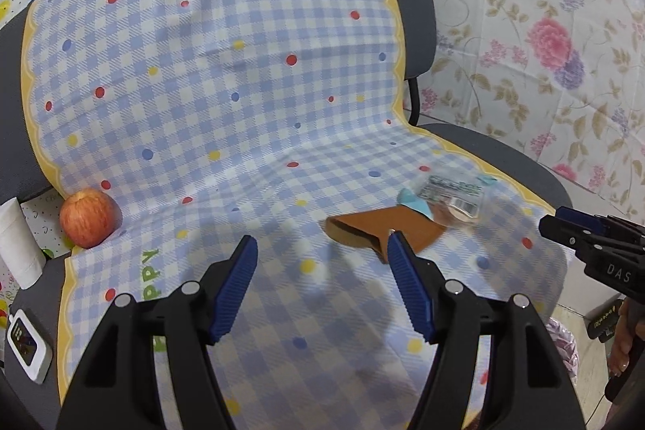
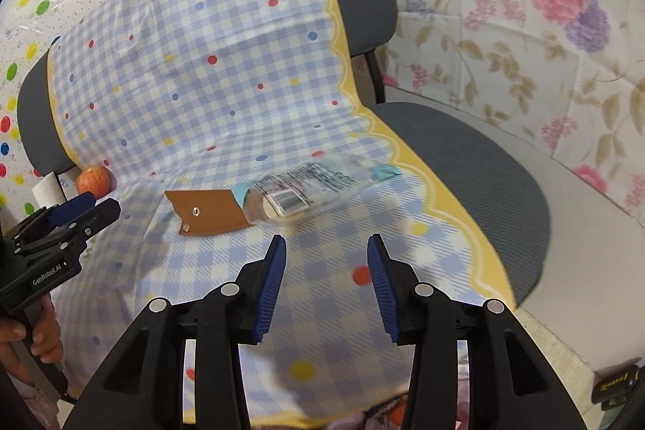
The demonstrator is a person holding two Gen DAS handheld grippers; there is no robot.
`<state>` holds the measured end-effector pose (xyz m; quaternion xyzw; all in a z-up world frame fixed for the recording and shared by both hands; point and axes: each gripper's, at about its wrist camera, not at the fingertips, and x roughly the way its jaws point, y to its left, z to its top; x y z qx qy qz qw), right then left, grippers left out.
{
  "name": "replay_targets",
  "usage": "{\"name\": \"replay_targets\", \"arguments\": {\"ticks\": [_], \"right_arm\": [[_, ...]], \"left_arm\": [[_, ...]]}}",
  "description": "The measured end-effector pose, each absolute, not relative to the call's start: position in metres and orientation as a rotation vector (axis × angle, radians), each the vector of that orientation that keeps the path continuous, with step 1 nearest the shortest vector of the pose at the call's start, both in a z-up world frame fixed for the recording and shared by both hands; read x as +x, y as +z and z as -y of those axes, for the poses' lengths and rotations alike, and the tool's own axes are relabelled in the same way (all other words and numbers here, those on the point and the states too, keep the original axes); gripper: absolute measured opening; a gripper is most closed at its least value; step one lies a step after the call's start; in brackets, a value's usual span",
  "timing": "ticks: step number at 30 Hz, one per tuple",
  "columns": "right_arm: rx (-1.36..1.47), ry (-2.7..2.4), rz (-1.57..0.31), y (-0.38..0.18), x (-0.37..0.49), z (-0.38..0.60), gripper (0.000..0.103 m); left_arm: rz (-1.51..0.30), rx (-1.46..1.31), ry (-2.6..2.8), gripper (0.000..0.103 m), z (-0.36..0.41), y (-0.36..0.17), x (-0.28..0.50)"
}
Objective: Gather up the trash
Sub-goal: 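Move both tools back over the chair toward the brown leather piece and clear bag, then grasp the clear plastic bag with the right tool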
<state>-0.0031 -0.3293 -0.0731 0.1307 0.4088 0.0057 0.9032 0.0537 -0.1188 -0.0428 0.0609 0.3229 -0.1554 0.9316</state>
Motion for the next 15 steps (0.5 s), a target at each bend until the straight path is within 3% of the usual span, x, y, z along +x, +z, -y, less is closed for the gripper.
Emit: {"name": "replay_targets", "arguments": {"ticks": [3, 5, 6, 15], "right_arm": [[0.300, 0.022, -0.859, -0.080, 0.011, 0.326, 0.044], [0.315, 0.014, -0.869, -0.085, 0.021, 0.325, 0.060], [0.324, 0.011, -0.876, -0.087, 0.025, 0.324, 0.062], [0.436, -0.005, -0.939, -0.110, 0.059, 0.321, 0.062]], "left_arm": [[-0.664, 0.131, -0.310, 0.065, 0.118, -0.044, 0.064], [-0.663, 0.131, -0.304, 0.065, 0.116, -0.044, 0.070], [-0.664, 0.130, -0.304, 0.065, 0.115, -0.044, 0.072], [-0.679, 0.122, -0.323, 0.065, 0.107, -0.051, 0.082]]}}
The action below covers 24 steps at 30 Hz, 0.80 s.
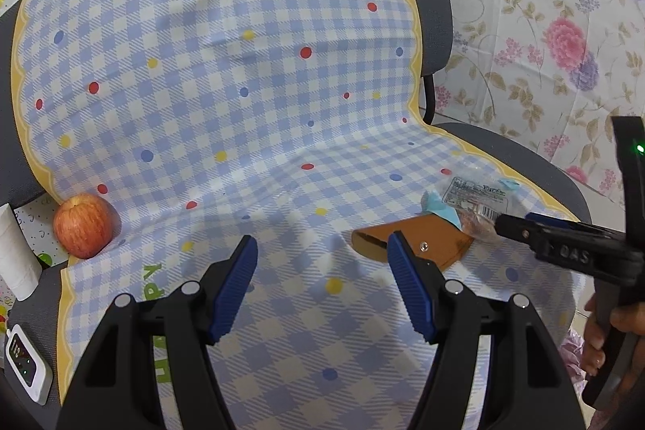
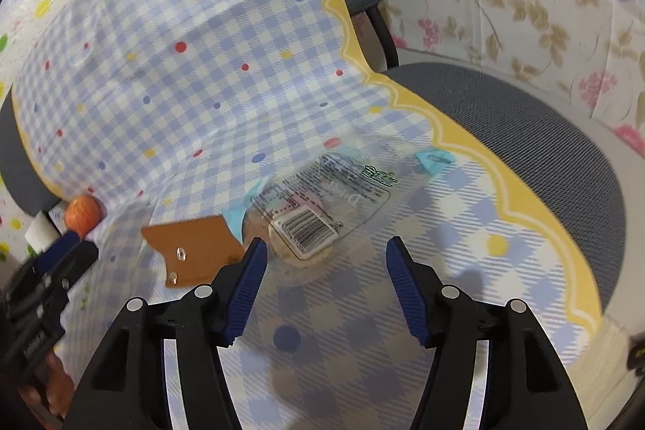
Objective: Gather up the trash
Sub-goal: 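Grasp the clear plastic bag with the right tool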
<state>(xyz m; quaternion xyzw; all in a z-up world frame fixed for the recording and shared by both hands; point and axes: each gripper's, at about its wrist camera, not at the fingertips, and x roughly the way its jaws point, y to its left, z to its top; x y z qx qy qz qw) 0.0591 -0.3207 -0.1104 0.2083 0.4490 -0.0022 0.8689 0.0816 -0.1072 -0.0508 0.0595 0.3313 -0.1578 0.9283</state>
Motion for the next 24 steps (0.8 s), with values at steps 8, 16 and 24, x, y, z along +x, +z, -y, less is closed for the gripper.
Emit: {"name": "replay_targets", "arguments": {"ticks": [8, 16, 24], "right_arm": [[0.546, -0.045, -0.931, -0.115, 0.075, 0.336, 0.005], [0.421, -0.106, -0.744, -0.057, 0.051, 0.356, 0.000], [0.387, -0.121, -0.703, -0.039, 0.024, 0.376, 0.000]], "left_arm": [[-0.704, 0.124, -0.352, 0.065, 0.109, -0.057, 0.086], [-0.748, 0.130, -0.408, 0.067, 0.123, -0.060, 0.099], [-0.765, 0.225, -0.335, 0.068, 0.152, -0.066, 0.127]]}}
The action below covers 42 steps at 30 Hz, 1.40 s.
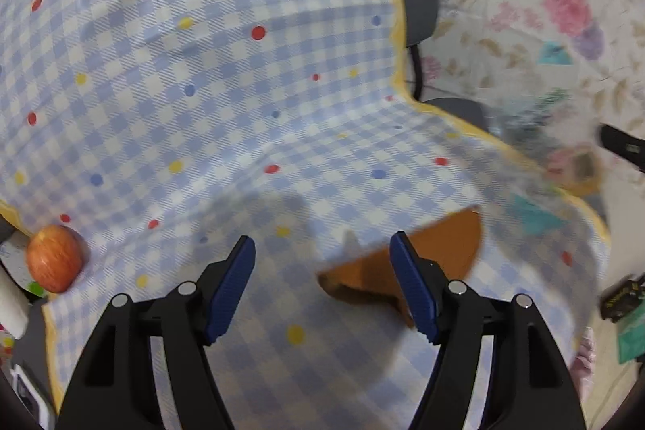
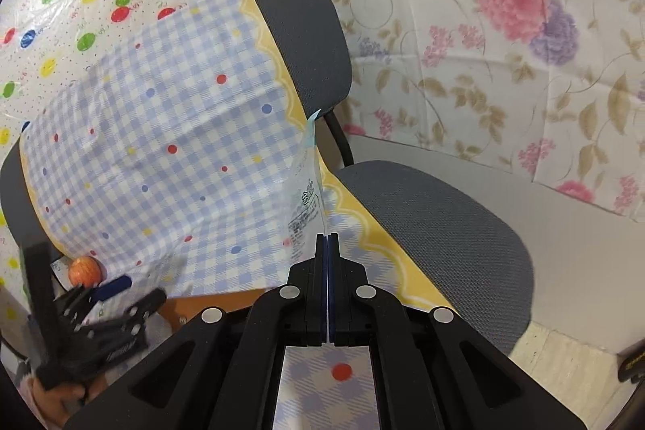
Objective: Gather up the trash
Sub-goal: 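Grasp the clear plastic bag with the right tool, then grasp the brown leather piece with the left tool while the right tool holds the bag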
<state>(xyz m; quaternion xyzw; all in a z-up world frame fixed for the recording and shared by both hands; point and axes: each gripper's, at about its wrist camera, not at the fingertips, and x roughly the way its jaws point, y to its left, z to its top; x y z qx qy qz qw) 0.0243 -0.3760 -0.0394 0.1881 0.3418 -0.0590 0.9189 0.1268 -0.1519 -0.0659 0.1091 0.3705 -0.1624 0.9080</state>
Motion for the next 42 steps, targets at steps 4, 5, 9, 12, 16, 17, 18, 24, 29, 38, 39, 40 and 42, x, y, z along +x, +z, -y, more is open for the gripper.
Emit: {"name": "replay_targets", "arguments": {"ticks": [4, 5, 9, 12, 16, 17, 18, 24, 29, 38, 39, 40, 42], "right_arm": [[0.369, -0.110, -0.709, -0.039, 0.016, 0.376, 0.000], [0.370, -0.106, -0.713, -0.040, 0.014, 0.376, 0.000], [0.380, -0.100, -0.717, -0.041, 0.005, 0.377, 0.001], [0.384, -0.100, -0.716, -0.039, -0.003, 0.377, 0.001], [0.382, -0.100, -0.712, -0.037, -0.013, 0.376, 0.001], [0.379, -0.103, -0.706, -0.035, -0.017, 0.376, 0.001], [0.376, -0.106, -0.703, -0.034, -0.019, 0.376, 0.001], [0.371, -0.110, -0.680, -0.026, -0.033, 0.379, 0.001], [0.372, -0.095, -0.682, -0.026, -0.039, 0.378, 0.001], [0.392, -0.076, -0.699, -0.034, -0.044, 0.379, 0.001], [0.393, -0.074, -0.701, -0.035, -0.044, 0.378, 0.001], [0.394, -0.073, -0.702, -0.035, -0.045, 0.378, 0.001], [0.397, -0.068, -0.703, -0.035, -0.045, 0.378, 0.001]], "left_arm": [[-0.841, 0.185, -0.297, 0.068, 0.144, -0.075, 0.145], [-0.859, 0.174, -0.303, 0.068, 0.142, -0.077, 0.148], [-0.864, 0.192, -0.337, 0.068, 0.140, -0.077, 0.141], [-0.877, 0.188, -0.370, 0.068, 0.136, -0.076, 0.126], [-0.880, 0.202, -0.413, 0.068, 0.132, -0.073, 0.103], [-0.876, 0.206, -0.420, 0.068, 0.132, -0.072, 0.099], [-0.868, 0.207, -0.429, 0.067, 0.132, -0.070, 0.094], [-0.808, 0.172, -0.531, 0.068, 0.142, -0.056, 0.064], [-0.845, 0.270, -0.538, 0.068, 0.171, -0.075, 0.061], [-0.850, 0.363, -0.546, 0.068, 0.194, -0.094, 0.058], [-0.852, 0.358, -0.547, 0.067, 0.195, -0.094, 0.059], [-0.851, 0.355, -0.550, 0.066, 0.196, -0.094, 0.058], [-0.838, 0.353, -0.549, 0.064, 0.197, -0.094, 0.056]]}}
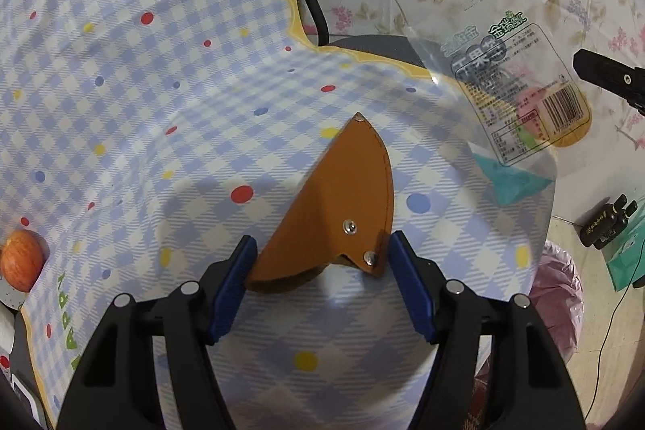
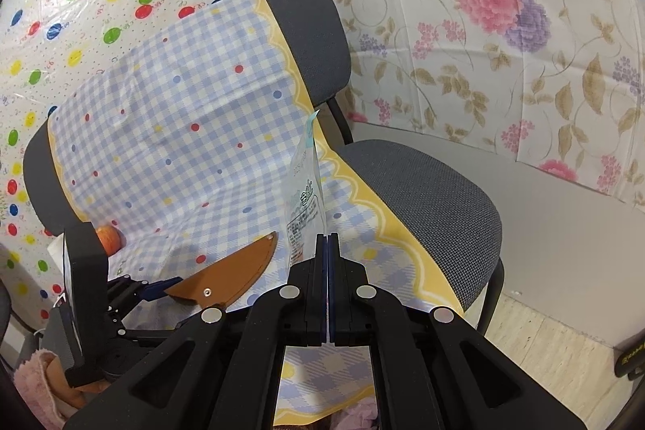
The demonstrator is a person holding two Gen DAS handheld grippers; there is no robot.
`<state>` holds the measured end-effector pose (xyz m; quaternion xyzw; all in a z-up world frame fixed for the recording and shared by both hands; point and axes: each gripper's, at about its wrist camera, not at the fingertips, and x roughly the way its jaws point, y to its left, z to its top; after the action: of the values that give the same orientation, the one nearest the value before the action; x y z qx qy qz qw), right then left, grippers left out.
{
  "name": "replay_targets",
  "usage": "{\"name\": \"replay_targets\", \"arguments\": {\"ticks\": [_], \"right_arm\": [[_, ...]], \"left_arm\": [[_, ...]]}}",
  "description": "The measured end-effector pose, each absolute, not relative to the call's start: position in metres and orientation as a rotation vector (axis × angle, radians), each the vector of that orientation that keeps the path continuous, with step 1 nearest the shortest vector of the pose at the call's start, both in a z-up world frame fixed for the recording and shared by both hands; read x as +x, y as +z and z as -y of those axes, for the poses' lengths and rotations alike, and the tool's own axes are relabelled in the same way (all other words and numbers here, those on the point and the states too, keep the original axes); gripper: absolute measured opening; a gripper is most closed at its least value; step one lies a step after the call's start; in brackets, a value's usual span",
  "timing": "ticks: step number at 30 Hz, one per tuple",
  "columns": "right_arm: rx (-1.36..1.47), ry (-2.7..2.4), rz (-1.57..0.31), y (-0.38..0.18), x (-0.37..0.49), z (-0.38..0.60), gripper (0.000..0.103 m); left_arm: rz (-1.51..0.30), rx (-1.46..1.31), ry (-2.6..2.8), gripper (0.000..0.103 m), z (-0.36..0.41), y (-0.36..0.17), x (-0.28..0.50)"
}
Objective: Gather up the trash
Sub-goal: 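Grasp the brown leather piece with the left tool while the right tool holds the bag, then carry the leather piece and clear bag over the trash bag and open both tools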
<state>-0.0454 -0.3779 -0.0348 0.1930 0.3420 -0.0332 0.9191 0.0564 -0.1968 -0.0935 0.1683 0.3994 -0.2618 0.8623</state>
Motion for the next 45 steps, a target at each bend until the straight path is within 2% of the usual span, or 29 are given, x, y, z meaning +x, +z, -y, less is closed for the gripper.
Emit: {"name": "replay_targets", "arguments": {"ticks": [1, 2, 3, 4, 5, 15, 22, 32, 45], "right_arm": [[0.398, -0.067, -0.703, -0.035, -0.046, 0.378, 0.001], [0.396, -0.067, -0.702, -0.034, -0.047, 0.377, 0.001], [0.395, -0.066, -0.702, -0.034, -0.047, 0.377, 0.001], [0.395, -0.064, -0.702, -0.034, -0.048, 0.377, 0.001], [0.395, -0.062, -0.701, -0.033, -0.049, 0.376, 0.001], [0.391, -0.057, -0.695, -0.029, -0.058, 0.373, 0.001], [0.389, -0.060, -0.686, -0.027, -0.061, 0.374, 0.001], [0.325, -0.079, -0.669, -0.007, -0.097, 0.373, 0.001], [0.272, -0.185, -0.743, -0.009, -0.179, 0.390, 0.001]], "left_arm": [[-0.832, 0.335, -0.554, 0.059, 0.195, -0.092, 0.055], [-0.827, 0.312, -0.555, 0.042, 0.193, -0.090, 0.054], [-0.828, 0.283, -0.564, 0.030, 0.190, -0.088, 0.054], [-0.843, 0.254, -0.567, 0.019, 0.188, -0.088, 0.054], [-0.849, 0.238, -0.565, 0.013, 0.186, -0.088, 0.054], [-0.840, 0.195, -0.554, 0.014, 0.181, -0.084, 0.044], [-0.776, 0.133, -0.591, 0.003, 0.175, -0.061, 0.028], [-0.680, 0.089, -0.592, 0.003, 0.162, -0.023, -0.019], [-0.676, 0.131, -0.704, 0.003, 0.194, -0.021, -0.089]]}}
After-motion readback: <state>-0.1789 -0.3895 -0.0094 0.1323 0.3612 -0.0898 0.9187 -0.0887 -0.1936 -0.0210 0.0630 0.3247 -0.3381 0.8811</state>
